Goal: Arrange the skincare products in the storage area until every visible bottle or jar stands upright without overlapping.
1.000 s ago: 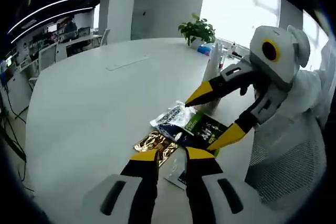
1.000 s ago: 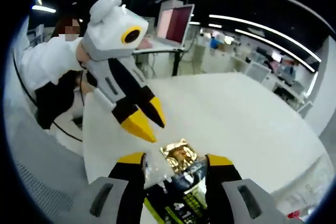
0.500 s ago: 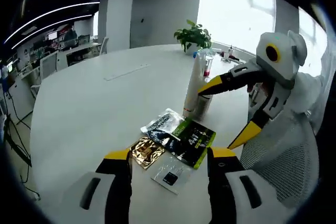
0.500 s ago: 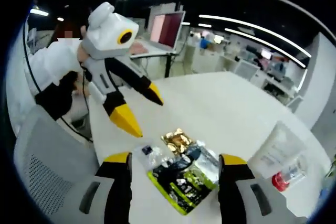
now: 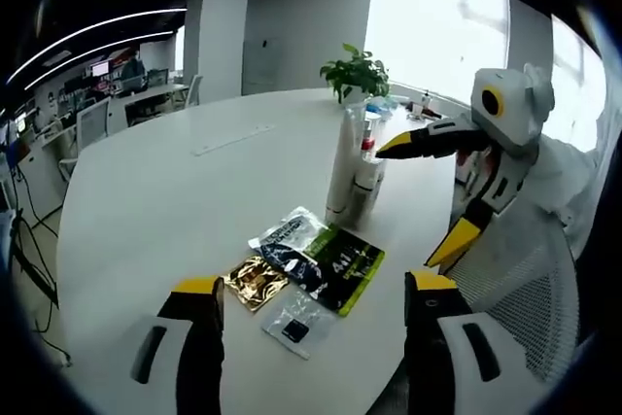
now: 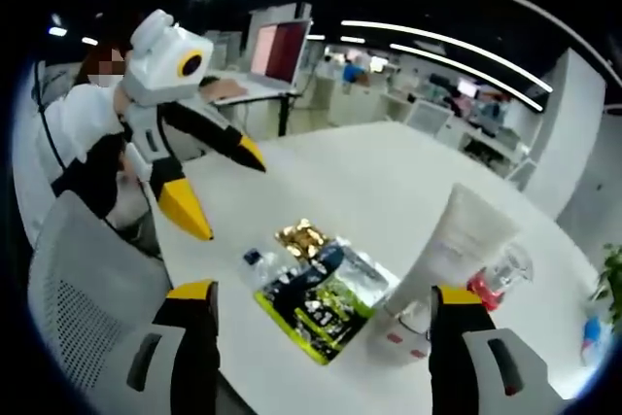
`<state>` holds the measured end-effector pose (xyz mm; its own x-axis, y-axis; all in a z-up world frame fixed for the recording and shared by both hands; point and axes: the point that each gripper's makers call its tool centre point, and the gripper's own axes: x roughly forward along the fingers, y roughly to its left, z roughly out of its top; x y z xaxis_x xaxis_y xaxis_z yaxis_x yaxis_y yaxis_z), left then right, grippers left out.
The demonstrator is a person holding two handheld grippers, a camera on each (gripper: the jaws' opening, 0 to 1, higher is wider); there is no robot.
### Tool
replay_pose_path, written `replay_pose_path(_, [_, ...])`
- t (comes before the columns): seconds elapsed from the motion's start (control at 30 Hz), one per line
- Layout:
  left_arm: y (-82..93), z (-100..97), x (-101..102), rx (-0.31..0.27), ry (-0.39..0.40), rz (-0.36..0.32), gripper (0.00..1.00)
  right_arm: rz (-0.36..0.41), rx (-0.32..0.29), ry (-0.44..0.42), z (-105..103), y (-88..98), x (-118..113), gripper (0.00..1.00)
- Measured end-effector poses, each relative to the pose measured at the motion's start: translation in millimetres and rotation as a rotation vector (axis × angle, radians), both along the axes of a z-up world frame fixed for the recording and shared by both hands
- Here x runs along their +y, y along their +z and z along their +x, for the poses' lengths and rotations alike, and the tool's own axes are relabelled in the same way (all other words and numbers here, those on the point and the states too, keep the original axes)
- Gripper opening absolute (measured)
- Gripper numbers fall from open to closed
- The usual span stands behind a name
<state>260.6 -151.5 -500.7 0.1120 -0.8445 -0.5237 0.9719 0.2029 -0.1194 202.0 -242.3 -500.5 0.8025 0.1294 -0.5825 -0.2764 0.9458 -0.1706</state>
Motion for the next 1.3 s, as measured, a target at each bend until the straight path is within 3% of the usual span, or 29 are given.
replay_pose_path(0.1, [-0.9,-1.5,0,-0.012,0.002,0.006,0.77,-0.007,0.014,-0.004,-5,-2.1,-5,0.90])
replay_pose_path(0.23, [-0.5,-3.5,1,-0.017,0.004,0.017,0.81,-0.030,0.038,-0.023,-12,-5.0,-13,0.99])
replay_pose_path(0.93, [7.3,-20.8,-2,-0.043,0.012,0.006,0.95,-0.023,0.045,-0.106,-38,-7.3,-46,1.00])
replay_pose_path(1.23, [8.7,-28.8,-8,-0.047,0.031,-0.012,0.99,-0.020,0.053,-0.102,-45,-7.6,-52,1.00])
replay_pose_path(1.3, [5.0,-32.8,-7,-0.045,0.023,0.013,0.99,-0.018,0.052,-0.096,-46,-6.9,-53,1.00])
